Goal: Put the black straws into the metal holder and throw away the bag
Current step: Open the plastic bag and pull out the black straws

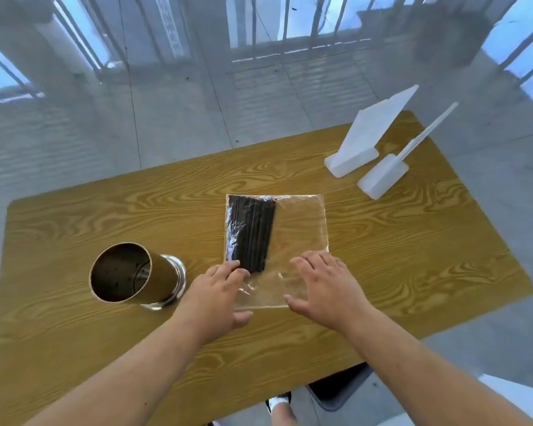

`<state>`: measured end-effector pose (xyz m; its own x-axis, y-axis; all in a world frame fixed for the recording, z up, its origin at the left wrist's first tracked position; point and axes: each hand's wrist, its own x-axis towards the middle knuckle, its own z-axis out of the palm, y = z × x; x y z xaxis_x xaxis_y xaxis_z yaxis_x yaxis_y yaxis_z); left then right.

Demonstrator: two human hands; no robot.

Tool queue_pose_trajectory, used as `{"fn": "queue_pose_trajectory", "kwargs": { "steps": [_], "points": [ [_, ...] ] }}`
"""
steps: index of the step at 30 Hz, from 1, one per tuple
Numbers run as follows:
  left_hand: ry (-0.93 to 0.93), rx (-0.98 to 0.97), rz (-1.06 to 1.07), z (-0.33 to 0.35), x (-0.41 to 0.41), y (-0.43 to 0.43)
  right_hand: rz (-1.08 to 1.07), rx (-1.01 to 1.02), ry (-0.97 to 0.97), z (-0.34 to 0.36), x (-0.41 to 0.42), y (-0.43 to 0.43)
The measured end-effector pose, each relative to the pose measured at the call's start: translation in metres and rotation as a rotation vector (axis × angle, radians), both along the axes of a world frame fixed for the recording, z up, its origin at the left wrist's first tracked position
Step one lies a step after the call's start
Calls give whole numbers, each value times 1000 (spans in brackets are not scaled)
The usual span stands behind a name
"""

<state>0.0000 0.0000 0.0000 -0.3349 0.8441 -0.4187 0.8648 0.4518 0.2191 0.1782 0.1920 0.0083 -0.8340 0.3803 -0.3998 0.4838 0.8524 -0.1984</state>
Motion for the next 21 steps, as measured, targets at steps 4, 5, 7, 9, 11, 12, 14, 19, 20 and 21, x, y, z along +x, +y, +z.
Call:
{"fn": "queue_pose_trajectory", "kwargs": {
  "steps": [4, 5, 7, 9, 11, 12, 14, 19, 20, 21],
  "points": [
    [4, -51, -12, -18, 4, -5, 35, -19, -66, -19, 9, -2],
    [12, -57, -12, -23, 4, -5, 31, -27, -75, -24, 11, -2],
    [31, -70, -24, -29, 5, -5, 31, -39, -96, -33, 15, -3],
    [46, -74, -33, -30, 5, -4, 39, -42, -119, -38, 16, -2],
    [61, -79, -48, -32, 6, -3, 41, -41, -133, -43, 18, -2],
    [71, -78, -58, -33, 7, -3, 39, -43, -129, -45, 18, -2],
    [98, -84, -74, -33, 7, -1, 28, -49, -117, -48, 18, -1],
    [126, -69, -91, -32, 9, 4, 6, -50, -62, -50, 16, -2],
    [128, -62, -90, -31, 9, 4, 3, -44, -50, -49, 15, -3],
    [130, -54, -86, -31, 9, 4, -1, -37, -37, -48, 14, -2]
  ]
}}
